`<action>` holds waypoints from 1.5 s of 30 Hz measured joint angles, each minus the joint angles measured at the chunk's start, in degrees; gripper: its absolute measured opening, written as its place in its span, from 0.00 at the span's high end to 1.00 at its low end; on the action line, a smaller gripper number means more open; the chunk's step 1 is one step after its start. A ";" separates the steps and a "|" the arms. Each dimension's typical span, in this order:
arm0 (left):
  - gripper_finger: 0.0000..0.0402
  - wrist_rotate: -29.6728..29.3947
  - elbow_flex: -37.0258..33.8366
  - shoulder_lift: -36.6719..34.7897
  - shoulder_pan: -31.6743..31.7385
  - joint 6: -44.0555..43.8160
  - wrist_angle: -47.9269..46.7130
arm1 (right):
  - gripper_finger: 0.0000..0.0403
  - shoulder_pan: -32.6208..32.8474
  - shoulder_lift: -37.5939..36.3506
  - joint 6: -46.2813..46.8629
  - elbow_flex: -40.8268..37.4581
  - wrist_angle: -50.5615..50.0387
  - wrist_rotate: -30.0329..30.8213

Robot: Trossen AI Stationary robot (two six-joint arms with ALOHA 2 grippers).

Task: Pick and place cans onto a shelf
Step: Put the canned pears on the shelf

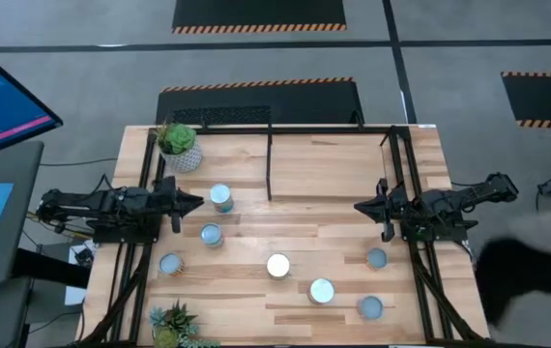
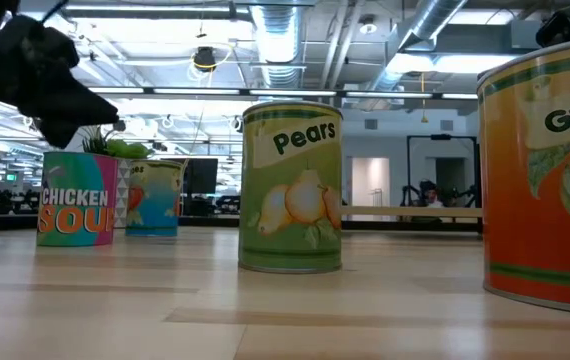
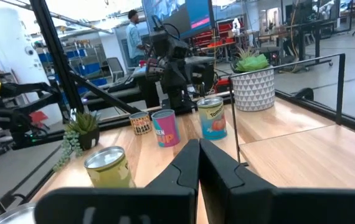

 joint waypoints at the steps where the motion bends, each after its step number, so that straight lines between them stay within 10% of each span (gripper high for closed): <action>1: 0.87 -0.43 0.00 0.00 0.00 -4.31 0.00 | 0.92 0.00 0.00 0.05 0.00 -0.01 0.00; 7: 0.87 -4.95 0.00 0.00 0.00 -26.66 0.01 | 0.92 0.00 0.00 0.07 0.00 -0.41 -0.02; 18: 0.87 -22.06 0.07 0.00 0.02 -24.89 0.33 | 0.92 -0.02 0.00 8.24 0.00 -0.34 -0.02; 26: 0.87 -19.45 0.13 0.02 0.04 -24.57 -1.14 | 0.92 -0.02 0.00 28.13 0.00 -0.06 6.19; 37: 0.87 -19.47 0.17 0.02 0.05 -11.47 8.47 | 0.92 -1.34 0.00 34.29 -0.02 7.74 12.48; 45: 0.87 -16.62 0.17 0.00 0.07 10.85 36.18 | 0.92 -2.56 3.07 19.03 1.75 32.18 1.15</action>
